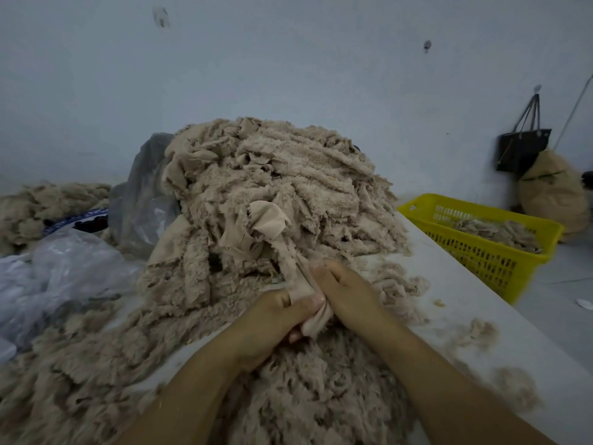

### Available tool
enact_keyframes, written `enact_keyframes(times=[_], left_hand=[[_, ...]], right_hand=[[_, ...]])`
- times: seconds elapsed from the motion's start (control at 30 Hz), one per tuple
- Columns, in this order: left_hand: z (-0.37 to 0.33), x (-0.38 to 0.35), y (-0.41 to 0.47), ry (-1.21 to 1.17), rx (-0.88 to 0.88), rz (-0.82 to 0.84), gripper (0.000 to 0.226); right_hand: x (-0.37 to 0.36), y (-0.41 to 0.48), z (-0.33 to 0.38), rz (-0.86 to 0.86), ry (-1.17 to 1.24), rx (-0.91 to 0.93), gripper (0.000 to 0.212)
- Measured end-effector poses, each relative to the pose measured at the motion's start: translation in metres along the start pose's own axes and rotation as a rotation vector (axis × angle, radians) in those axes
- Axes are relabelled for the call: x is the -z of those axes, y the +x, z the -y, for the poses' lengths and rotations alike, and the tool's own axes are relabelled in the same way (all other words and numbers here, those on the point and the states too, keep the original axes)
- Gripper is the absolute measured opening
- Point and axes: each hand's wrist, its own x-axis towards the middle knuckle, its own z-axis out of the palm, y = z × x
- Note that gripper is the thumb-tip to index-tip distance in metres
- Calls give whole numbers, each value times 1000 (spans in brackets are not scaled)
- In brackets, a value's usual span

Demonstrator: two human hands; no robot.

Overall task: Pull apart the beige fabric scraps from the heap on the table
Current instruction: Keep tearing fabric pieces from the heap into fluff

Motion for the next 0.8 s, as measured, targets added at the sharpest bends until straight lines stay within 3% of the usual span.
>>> enact_keyframes(times=[0.1, 0.2, 0.33, 0.5, 0.63, 0.8], left_hand=[[-1, -6, -3, 56, 4, -60, 43], [-3, -9, 3, -262, -4, -280, 40], [-6, -2, 4, -409, -8, -356, 32], [-7, 3, -2, -430, -2, -207, 46], [-5, -4, -7, -317, 60, 39, 21], [-7, -5, -7, -184, 103, 183, 45]], right_hand=[[2, 3, 3, -253, -75, 30, 40], [8, 5, 4, -488, -5, -18, 42], [3, 7, 6, -521, 33, -66, 43], [7, 7, 3, -476, 107, -97, 48], [10, 8, 1, -515, 59, -113, 49], [8, 11, -1, -502, -7, -156, 47]])
